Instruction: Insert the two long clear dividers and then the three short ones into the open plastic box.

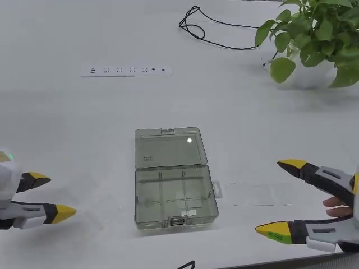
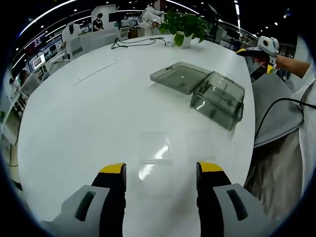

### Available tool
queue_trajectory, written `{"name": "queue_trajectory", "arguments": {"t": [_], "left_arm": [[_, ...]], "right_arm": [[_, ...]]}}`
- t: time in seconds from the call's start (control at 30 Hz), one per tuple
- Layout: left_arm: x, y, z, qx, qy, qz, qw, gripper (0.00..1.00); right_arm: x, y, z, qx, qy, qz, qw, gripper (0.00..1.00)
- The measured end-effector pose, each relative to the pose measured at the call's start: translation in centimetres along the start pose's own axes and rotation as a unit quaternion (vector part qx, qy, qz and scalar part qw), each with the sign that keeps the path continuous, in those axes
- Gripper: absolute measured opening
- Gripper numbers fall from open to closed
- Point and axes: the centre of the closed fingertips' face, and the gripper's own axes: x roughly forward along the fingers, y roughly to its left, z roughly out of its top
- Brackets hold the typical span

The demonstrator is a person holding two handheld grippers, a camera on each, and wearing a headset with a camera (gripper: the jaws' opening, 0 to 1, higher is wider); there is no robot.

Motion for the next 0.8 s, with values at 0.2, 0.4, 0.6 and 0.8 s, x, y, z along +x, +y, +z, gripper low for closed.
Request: {"name": "queue_trajectory", "arguments": {"t": [0.2,0.4,0.6,0.8], "left_arm": [[0.7,0.3,-0.9,-0.005,0.034,0.004,0.9994,0.53],[1.3,0.2,-1.8,0.002,0.064,0.004,0.9980,0.51],[1.6,0.2,-2.4,0.008,0.088,0.009,0.9961,0.47],[1.6,0.4,-2.5,0.016,0.097,0.021,0.9950,0.42]], "right_arm": [[-0.1,-0.5,-0.3,0.001,-0.002,-0.001,1.0000,0.89],[-0.2,-0.9,-0.5,0.002,-0.001,-0.001,1.0000,0.89],[-0.2,-1.1,-0.6,0.003,-0.002,-0.002,1.0000,0.89],[-0.2,-1.2,-0.6,0.004,-0.003,-0.002,1.0000,0.89]]}}
